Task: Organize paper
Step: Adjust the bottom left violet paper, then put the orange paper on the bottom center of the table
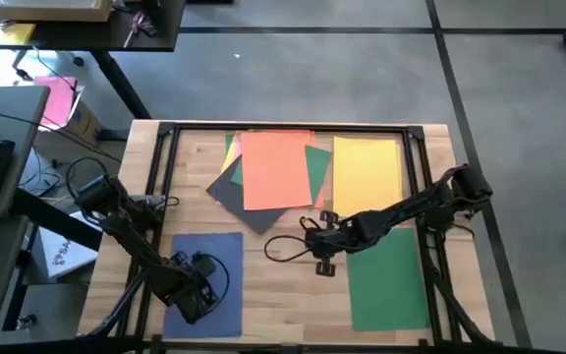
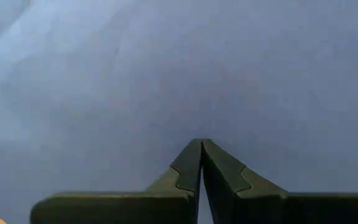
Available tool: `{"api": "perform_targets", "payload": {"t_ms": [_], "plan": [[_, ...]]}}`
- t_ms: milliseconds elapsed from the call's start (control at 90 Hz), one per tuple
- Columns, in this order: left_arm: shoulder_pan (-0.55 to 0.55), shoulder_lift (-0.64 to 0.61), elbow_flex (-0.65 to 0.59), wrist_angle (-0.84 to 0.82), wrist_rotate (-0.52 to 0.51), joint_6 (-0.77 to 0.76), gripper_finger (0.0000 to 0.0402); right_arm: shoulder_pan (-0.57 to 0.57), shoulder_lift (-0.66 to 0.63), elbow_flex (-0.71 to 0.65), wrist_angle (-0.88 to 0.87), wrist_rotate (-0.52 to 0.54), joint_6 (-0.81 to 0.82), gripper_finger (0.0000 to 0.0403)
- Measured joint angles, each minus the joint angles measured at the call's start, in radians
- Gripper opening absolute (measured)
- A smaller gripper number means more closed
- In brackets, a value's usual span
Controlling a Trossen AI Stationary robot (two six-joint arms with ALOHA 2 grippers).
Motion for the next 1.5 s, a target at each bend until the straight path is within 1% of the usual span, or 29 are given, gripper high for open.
{"api": "perform_targets", "payload": {"t_ms": [89,156,256,367,456,533,633,667,700,811,989,1100,1333,1411,1500], "plan": [[0.0,0.004,0.027,-0.064,0.003,0.012,0.0,-0.006,0.025,0.001,0.077,0.036,-0.101,0.0001],[0.001,0.004,0.054,-0.081,-0.003,0.014,0.0,-0.023,0.042,0.001,0.094,0.051,-0.167,0.0006],[0.009,0.003,0.075,-0.114,-0.033,0.007,0.0,-0.073,0.052,0.001,0.092,0.093,-0.234,0.003],[0.022,0.002,0.079,-0.075,-0.128,-0.023,0.0,-0.128,0.073,0.001,0.085,0.133,-0.328,0.008],[0.035,0.002,0.079,-0.054,-0.2,-0.025,0.0,-0.16,0.086,0.002,0.091,0.146,-0.462,0.0125],[0.044,0.004,0.079,-0.011,-0.271,-0.025,0.0,-0.178,0.122,0.002,0.096,0.146,-0.594,0.0158],[0.054,0.004,0.079,0.026,-0.372,-0.009,0.0,-0.193,0.18,0.0,0.127,0.153,-0.717,0.019],[0.054,0.004,0.079,0.043,-0.398,0.004,0.0,-0.195,0.202,0.001,0.156,0.173,-0.743,0.0197],[0.057,0.004,0.079,0.055,-0.421,0.014,0.0,-0.198,0.223,0.002,0.177,0.216,-0.759,0.0201],[0.067,0.004,0.079,0.07,-0.462,0.048,0.0,-0.192,0.274,0.003,0.236,0.38,-0.764,0.0204],[0.078,0.004,0.079,0.085,-0.464,0.109,0.0,-0.193,0.288,0.002,0.27,0.437,-0.778,0.0188],[0.086,0.004,0.079,0.085,-0.465,0.113,0.0,-0.199,0.29,0.004,0.276,0.518,-0.798,0.0177],[0.088,0.004,0.071,0.092,-0.471,0.113,0.0,-0.233,0.29,0.007,0.283,0.58,-0.788,0.0165],[0.088,0.003,0.071,0.095,-0.464,0.113,0.0,-0.235,0.29,0.007,0.282,0.581,-0.792,0.0165],[0.088,0.003,0.071,0.096,-0.463,0.113,0.0,-0.231,0.29,0.008,0.282,0.581,-0.834,0.0162]]}}
